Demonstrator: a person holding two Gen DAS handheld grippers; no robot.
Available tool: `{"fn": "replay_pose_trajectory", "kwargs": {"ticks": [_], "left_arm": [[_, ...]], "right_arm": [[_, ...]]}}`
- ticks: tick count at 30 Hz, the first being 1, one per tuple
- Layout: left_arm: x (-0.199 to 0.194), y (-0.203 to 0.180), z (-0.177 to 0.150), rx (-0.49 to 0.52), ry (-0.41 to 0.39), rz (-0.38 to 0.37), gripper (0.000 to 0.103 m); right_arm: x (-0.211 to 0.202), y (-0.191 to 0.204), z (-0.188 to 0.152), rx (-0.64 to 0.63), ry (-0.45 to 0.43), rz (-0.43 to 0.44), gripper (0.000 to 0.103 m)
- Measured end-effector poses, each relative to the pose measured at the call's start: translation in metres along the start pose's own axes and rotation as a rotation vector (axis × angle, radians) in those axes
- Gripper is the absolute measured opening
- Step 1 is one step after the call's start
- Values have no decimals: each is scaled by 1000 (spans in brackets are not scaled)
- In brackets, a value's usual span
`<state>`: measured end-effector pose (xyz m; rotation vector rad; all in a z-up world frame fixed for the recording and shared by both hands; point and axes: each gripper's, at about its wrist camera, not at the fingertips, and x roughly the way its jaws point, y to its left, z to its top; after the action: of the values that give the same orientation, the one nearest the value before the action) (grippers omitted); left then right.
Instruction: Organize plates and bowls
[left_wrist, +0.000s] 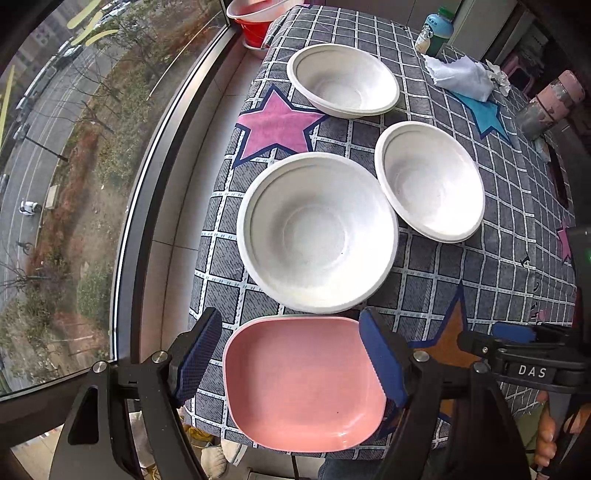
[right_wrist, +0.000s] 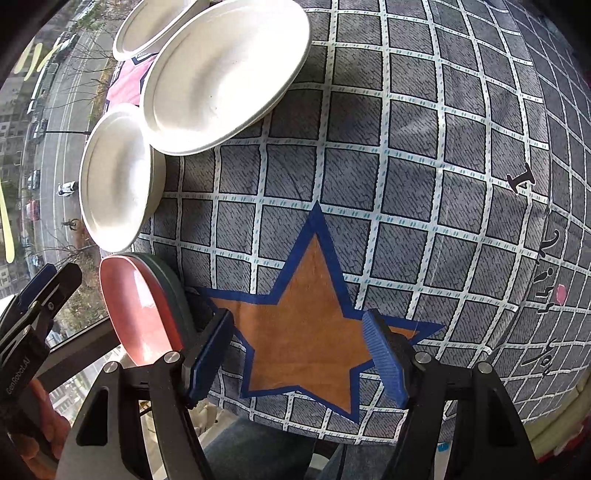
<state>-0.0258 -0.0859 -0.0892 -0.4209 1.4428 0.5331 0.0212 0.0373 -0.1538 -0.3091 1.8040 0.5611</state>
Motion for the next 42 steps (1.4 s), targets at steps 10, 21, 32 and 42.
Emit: {"fn": "replay_pose_trajectory", "kwargs": {"ticks": [10, 21, 32, 42], "left_arm": [[-4, -46, 80, 49, -86, -26, 80], [62, -81, 133, 142, 35, -3, 79], [97, -93, 137, 134, 171, -60, 32], [92, -146, 116, 234, 163, -46, 32]], "right_arm": [[-44, -52, 65, 28, -120, -25, 73], [-25, -58, 128, 39, -86, -13, 73], [33, -14, 154, 9, -38, 45, 24], [31, -59, 133, 48, -24, 78, 18]]}}
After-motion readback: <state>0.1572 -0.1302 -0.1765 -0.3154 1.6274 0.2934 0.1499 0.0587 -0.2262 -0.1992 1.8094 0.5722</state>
